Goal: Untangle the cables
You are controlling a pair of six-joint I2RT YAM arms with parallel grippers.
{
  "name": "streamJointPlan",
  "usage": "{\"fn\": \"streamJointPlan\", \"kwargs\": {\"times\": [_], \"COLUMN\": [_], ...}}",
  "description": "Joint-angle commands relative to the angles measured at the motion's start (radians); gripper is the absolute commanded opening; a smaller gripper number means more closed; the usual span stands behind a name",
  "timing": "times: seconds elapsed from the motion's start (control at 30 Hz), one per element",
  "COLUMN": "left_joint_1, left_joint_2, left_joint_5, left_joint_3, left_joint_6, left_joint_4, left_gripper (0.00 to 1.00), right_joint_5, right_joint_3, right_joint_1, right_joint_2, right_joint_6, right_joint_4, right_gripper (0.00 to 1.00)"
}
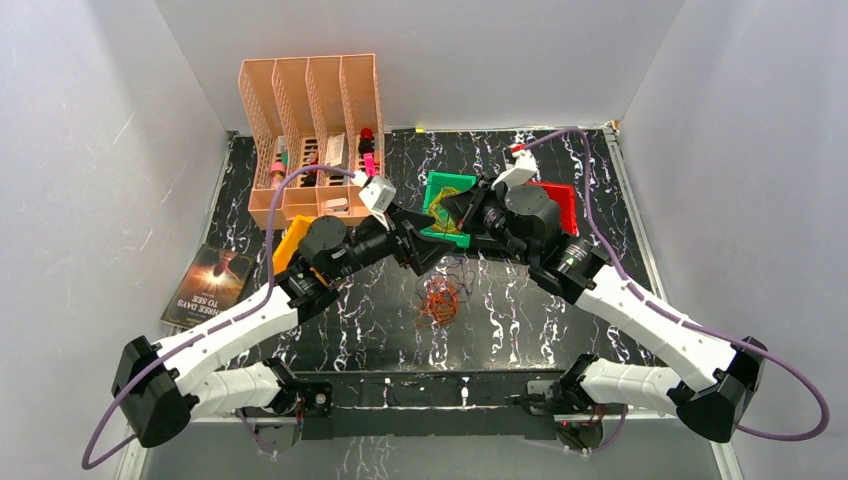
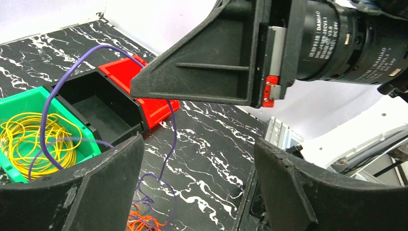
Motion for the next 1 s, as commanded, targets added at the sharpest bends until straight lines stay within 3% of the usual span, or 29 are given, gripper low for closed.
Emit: {"fn": "streamJointPlan", "kwargs": {"times": [0.0,0.3,0.5,0.8,0.97], "left_joint_1": [-0.006,-0.006,-0.005,-0.005,-0.005], "left_joint_2": [0.023,0.075,0.141,0.22,0.269], "left_joint_5": [-0.022,-0.081,-0.028,0.014,0.051], "left_joint_3": [0.013,-0.018,-0.026,-0.093,-0.122], "left_joint_6": [0.023,0.007,-0.025,-0.074,-0.101], "left_joint_4": [0.098,0.125,0.186,0.27,0.279], "left_gripper": [0.81,0.7,0.44,0.42,0.29], "right_joint_5": [-0.046,-0.106,-0.14,-0.181,-0.175], "right_joint_3": [0.019,0.009,0.005,0.041,0.112], "right_joint_1": [-0.002,-0.001,-0.001,-0.002,-0.002], "right_joint_2": [-0.022,-0.032,-0.04,-0.089,-0.091], "right_joint_6": [0.033,0.064,0.084,0.083,0.046], "right_joint_4": [0.088,0.125,0.167,0.299,0.32], "right_gripper": [0.0,0.0,0.0,0.0,0.0]}}
